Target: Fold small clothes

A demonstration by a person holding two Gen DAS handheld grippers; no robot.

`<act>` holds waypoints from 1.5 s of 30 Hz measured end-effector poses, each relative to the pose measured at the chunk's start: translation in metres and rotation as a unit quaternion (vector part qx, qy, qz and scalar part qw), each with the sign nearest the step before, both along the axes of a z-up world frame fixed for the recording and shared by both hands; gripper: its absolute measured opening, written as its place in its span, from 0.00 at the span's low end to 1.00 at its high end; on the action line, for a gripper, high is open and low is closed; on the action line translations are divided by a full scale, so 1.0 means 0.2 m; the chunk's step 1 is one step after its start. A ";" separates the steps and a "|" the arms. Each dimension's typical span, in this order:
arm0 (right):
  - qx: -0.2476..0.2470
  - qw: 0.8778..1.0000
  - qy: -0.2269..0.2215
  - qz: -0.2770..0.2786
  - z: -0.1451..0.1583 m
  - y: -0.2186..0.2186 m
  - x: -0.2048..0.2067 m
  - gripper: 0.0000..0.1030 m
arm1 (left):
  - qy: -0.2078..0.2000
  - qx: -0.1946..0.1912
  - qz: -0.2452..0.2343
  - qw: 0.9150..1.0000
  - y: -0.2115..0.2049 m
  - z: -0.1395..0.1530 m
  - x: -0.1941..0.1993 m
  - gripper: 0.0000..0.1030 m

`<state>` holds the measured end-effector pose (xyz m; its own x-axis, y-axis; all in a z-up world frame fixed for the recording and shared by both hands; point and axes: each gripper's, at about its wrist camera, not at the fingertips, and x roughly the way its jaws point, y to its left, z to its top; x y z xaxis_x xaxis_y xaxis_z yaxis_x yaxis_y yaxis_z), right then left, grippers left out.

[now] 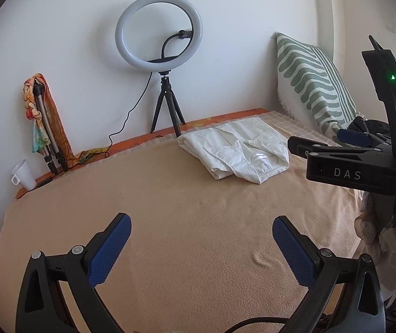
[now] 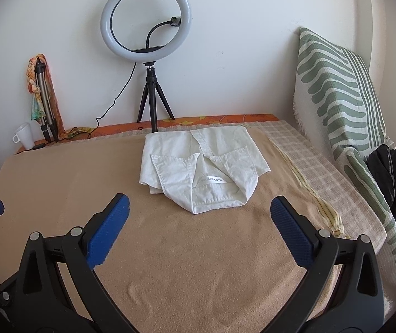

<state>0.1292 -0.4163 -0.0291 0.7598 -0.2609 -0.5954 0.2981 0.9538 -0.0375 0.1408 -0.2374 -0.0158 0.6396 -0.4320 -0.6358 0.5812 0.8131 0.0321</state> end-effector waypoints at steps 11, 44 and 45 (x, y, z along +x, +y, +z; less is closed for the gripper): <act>0.002 1.000 0.001 0.007 0.00 0.01 0.02 1.00 | 0.004 0.002 0.004 1.000 0.01 -0.01 0.01 1.00; 0.006 1.000 0.002 0.012 -0.01 0.03 0.02 1.00 | 0.002 -0.002 0.008 1.000 0.01 -0.01 0.00 1.00; 0.007 1.000 0.002 0.013 -0.01 0.04 0.02 1.00 | 0.002 -0.002 0.008 1.000 0.01 -0.01 0.00 1.00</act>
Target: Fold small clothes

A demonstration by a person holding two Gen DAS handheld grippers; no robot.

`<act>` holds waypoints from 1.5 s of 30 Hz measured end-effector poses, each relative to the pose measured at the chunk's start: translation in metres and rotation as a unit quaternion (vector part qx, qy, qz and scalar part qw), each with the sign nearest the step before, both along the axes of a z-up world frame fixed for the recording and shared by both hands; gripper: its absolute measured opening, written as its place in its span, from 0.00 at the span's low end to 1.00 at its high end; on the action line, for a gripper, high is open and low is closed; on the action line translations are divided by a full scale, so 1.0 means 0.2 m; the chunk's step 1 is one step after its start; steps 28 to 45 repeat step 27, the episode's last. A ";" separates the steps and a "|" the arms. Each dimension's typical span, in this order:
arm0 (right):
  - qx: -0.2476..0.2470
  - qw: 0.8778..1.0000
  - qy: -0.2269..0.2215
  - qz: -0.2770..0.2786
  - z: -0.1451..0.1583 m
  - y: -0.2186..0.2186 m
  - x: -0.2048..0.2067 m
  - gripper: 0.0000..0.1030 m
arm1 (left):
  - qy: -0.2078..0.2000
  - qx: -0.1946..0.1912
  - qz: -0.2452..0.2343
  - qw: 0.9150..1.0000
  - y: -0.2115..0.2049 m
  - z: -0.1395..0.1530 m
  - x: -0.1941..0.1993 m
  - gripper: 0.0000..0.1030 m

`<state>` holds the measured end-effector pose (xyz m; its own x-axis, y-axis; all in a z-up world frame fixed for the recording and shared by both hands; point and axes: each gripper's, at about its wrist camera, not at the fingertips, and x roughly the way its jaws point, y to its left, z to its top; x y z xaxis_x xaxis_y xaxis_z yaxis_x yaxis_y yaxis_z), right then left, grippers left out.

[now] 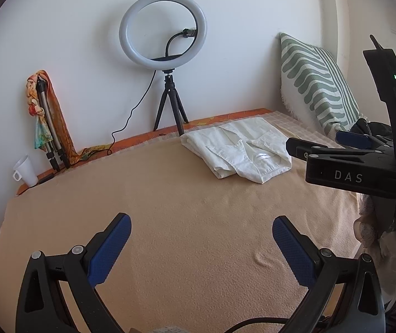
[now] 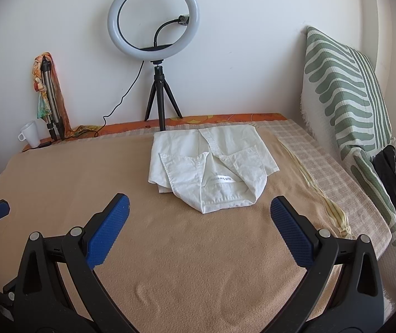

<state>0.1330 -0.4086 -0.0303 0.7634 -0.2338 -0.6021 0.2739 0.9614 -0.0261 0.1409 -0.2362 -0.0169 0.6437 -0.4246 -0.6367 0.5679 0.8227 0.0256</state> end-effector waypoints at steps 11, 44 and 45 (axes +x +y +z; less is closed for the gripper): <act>0.001 1.000 0.000 0.001 0.00 -0.01 0.00 1.00 | -0.004 0.001 0.002 1.000 0.00 0.00 -0.01 1.00; 0.000 1.000 0.000 0.001 -0.01 -0.01 0.00 1.00 | -0.011 0.000 0.010 1.000 0.00 0.00 -0.01 1.00; 0.000 1.000 0.000 0.001 -0.01 -0.01 0.00 1.00 | -0.011 0.000 0.010 1.000 0.00 0.00 -0.01 1.00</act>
